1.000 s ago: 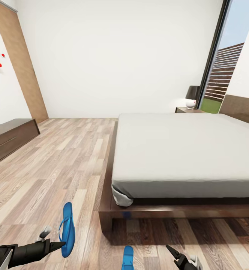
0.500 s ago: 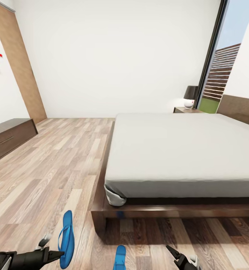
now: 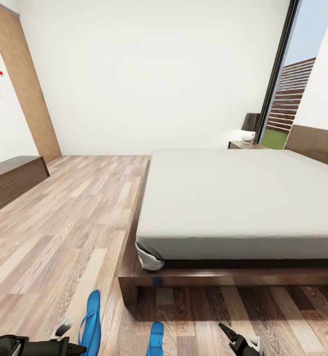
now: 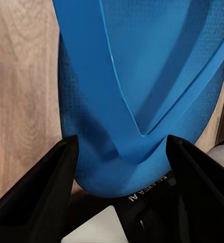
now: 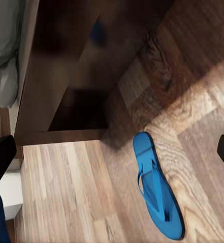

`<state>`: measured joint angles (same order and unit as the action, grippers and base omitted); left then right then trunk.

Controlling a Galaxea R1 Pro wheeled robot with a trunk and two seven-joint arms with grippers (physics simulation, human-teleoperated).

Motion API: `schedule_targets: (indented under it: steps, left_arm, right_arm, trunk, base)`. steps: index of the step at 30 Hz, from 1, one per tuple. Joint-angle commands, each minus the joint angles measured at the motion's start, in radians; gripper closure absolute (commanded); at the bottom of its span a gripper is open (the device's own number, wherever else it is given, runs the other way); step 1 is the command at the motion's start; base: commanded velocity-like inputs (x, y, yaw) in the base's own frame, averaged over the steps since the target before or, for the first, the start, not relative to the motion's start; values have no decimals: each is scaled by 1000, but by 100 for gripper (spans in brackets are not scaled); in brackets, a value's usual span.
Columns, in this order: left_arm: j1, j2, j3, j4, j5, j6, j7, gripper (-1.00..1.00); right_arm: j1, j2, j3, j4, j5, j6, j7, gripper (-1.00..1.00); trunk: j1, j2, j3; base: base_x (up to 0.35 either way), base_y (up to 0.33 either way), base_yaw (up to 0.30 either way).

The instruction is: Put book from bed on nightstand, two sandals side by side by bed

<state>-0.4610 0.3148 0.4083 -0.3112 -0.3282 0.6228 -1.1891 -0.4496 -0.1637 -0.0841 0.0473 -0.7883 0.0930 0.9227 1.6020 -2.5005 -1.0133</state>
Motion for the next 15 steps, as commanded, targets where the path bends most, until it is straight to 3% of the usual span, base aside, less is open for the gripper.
schedule_targets:
  steps: [1,15]
  left_arm:
    - [-1,-4,9,-1,-12,10,-3,100]
    - [-1,-11,12,-2,-13,11,0,100]
  right_arm:
    - [-1,0,-7,3,-2,10,5,-100]
    - [-1,1,-5,3,-2,8,5,-100]
  trunk:
    - [0,0,-1]
    - [0,0,-1]
  base:
    - [-1,-70,0]
    - [0,-211,0]
